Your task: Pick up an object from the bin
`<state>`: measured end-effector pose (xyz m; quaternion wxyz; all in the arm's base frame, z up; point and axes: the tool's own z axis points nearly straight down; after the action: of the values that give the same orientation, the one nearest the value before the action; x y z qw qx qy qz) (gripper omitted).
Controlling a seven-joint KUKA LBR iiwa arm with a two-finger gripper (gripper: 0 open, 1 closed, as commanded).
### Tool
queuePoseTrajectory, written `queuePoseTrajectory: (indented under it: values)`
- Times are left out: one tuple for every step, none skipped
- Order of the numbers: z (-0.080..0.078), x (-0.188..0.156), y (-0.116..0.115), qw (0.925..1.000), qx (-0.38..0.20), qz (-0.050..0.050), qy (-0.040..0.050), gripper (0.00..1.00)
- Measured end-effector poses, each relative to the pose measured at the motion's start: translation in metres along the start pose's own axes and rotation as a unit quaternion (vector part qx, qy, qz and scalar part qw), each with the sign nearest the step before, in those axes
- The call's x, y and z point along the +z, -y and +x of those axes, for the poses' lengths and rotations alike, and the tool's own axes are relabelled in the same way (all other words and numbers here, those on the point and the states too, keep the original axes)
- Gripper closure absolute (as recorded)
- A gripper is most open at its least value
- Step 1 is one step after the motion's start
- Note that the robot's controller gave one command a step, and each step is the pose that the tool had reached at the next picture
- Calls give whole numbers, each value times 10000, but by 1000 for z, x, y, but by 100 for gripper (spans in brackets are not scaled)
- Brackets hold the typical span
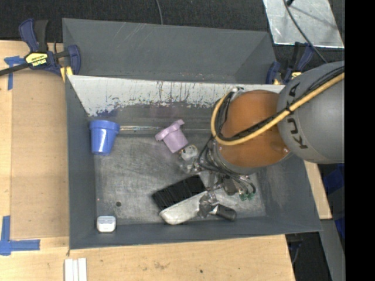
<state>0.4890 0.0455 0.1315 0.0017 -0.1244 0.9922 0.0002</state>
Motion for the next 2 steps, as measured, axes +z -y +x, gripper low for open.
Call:
queuePoseTrajectory:
  values:
    - [4,59,7,9996,-280,5,12,0]
    - [-3,59,-1,9978,-666,25,47,100]
